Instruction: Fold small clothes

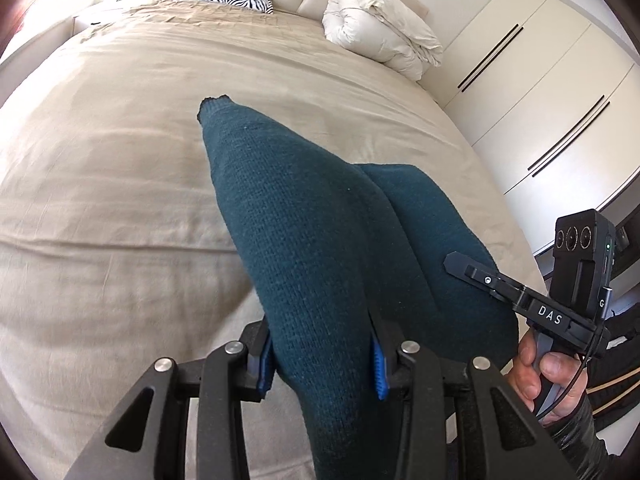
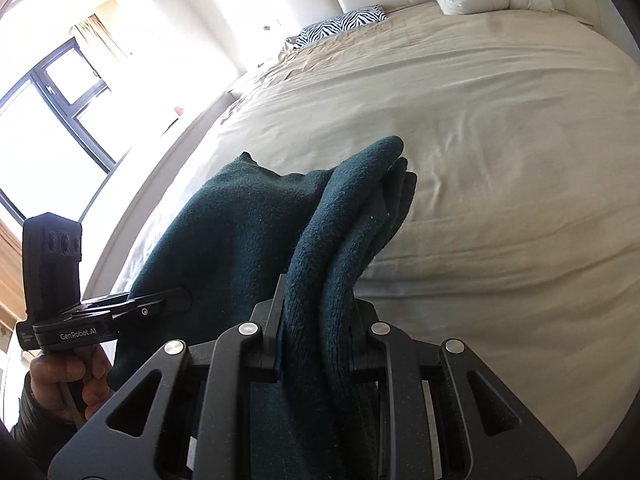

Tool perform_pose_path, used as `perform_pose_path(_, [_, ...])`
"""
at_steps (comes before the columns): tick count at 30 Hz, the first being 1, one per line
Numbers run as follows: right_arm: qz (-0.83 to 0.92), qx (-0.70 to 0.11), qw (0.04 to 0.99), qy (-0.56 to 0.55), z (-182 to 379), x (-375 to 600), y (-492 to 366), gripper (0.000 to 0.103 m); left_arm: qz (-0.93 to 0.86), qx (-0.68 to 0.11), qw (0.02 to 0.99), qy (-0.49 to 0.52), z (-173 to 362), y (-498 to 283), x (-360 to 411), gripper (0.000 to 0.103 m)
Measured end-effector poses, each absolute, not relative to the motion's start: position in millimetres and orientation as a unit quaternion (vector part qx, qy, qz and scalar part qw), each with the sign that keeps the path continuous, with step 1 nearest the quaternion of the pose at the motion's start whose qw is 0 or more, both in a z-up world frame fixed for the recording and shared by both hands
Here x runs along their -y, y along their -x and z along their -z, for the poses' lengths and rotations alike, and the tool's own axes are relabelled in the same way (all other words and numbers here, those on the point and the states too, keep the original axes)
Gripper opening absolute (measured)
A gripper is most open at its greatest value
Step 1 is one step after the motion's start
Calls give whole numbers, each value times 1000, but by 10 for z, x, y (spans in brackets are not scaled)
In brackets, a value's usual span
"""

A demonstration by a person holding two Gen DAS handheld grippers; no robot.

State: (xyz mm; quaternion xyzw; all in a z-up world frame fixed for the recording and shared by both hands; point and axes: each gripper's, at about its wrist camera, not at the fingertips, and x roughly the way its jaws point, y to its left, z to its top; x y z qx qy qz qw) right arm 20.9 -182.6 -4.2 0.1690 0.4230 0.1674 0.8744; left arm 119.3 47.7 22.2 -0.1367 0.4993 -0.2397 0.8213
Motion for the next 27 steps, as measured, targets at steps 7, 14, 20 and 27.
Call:
perform_pose_path(7, [-153, -480, 836, -218, 723, 1704, 51, 20, 216, -538, 799, 163, 484, -1085, -683, 46])
perform_pose_path(14, [-154, -476, 811, -303, 1097, 2036, 221, 29, 213, -525, 803, 186, 589, -999, -701, 54])
perform_pose_path(20, [-139, -467, 817, -309, 1067, 2172, 67, 38, 198, -514, 813, 191, 549, -880, -752, 56])
perform_pose_path(27, [-116, -397, 860, -299, 414, 2402, 105, 40, 143, -439, 877, 137, 12, -671, -759, 55])
